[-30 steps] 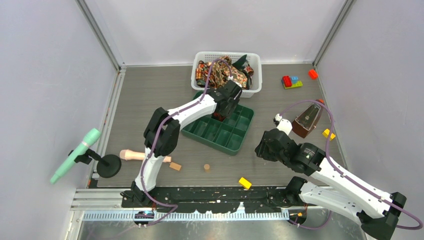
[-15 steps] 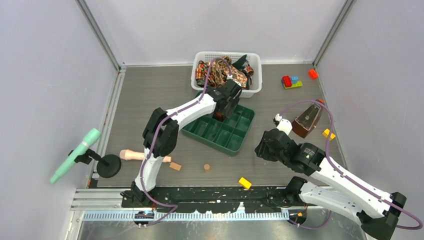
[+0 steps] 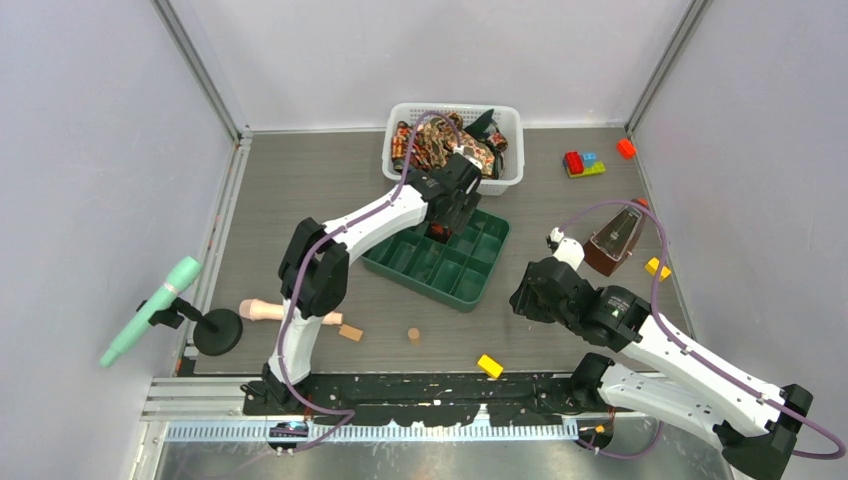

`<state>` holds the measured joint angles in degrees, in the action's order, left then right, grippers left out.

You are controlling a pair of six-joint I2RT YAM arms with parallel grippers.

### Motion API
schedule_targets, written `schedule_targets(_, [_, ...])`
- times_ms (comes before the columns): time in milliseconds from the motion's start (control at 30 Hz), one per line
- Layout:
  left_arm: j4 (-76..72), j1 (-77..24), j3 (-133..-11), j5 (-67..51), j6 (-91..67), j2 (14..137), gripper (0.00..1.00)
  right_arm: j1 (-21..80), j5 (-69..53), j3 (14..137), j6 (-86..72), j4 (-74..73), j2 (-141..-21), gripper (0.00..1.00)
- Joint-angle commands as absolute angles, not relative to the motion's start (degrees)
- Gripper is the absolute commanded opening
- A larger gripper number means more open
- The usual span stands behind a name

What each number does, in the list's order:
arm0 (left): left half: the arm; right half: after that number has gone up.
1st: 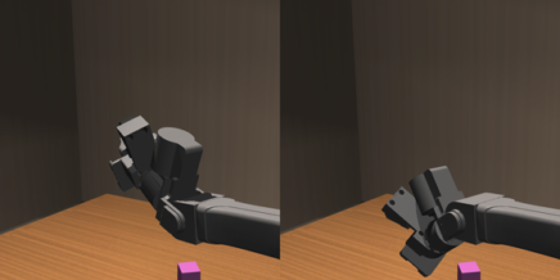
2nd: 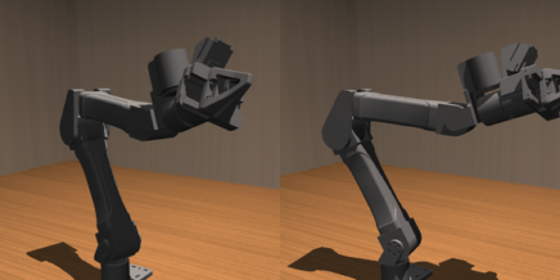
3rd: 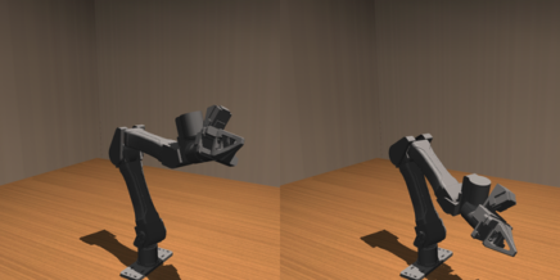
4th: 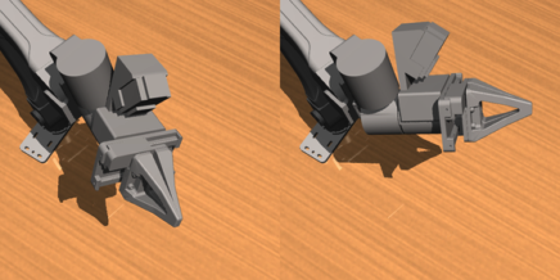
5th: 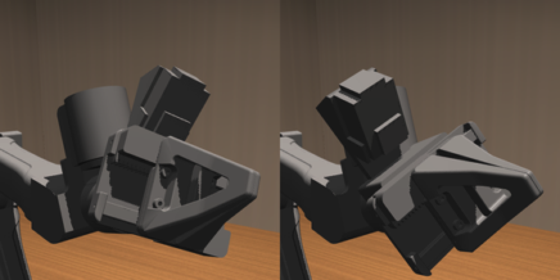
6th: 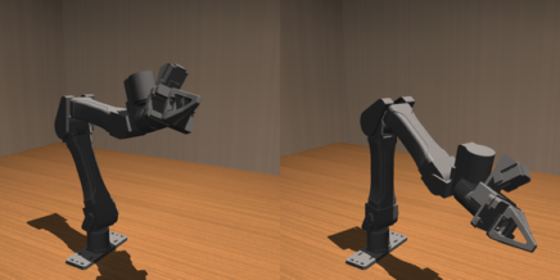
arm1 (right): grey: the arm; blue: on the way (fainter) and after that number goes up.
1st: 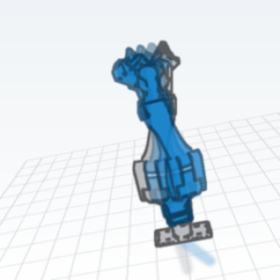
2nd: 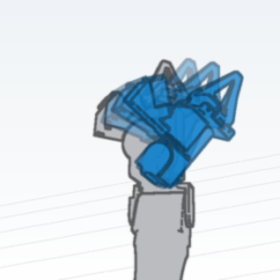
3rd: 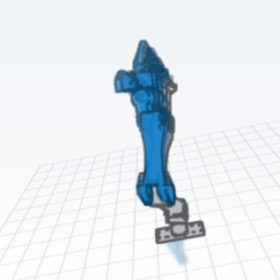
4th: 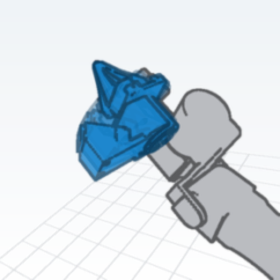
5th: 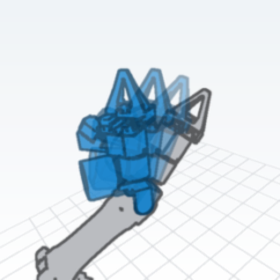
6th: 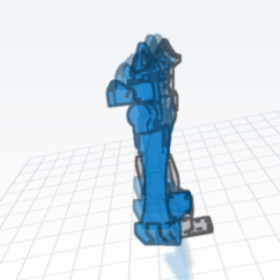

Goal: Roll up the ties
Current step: Place the tie in the storage box.

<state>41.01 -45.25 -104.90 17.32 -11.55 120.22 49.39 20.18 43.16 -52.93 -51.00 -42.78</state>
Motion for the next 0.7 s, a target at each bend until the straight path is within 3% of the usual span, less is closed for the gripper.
schedule_targets(0, [41.35, -45.38, -108.08, 15.67, -11.68, 115.69, 0.77, 49.4, 20.64, 43.28, -53.96, -49.66, -42.59, 0.39])
schedule_targets(200, [41.21, -45.4, -108.29, 15.14, -12.12, 115.02, 0.71, 49.39, 20.53, 43.0, -54.13, -49.72, -42.12, 0.39])
schedule_targets(533, [40.09, -45.35, -107.48, 14.47, -12.37, 115.69, 0.48, 49.39, 20.41, 42.58, -54.23, -49.7, -41.75, 0.39])
schedule_targets(667, [39.99, -45.35, -107.4, 14.24, -12.48, 117.19, 0.44, 49.39, 20.36, 42.41, -54.18, -49.75, -41.72, 0.39])
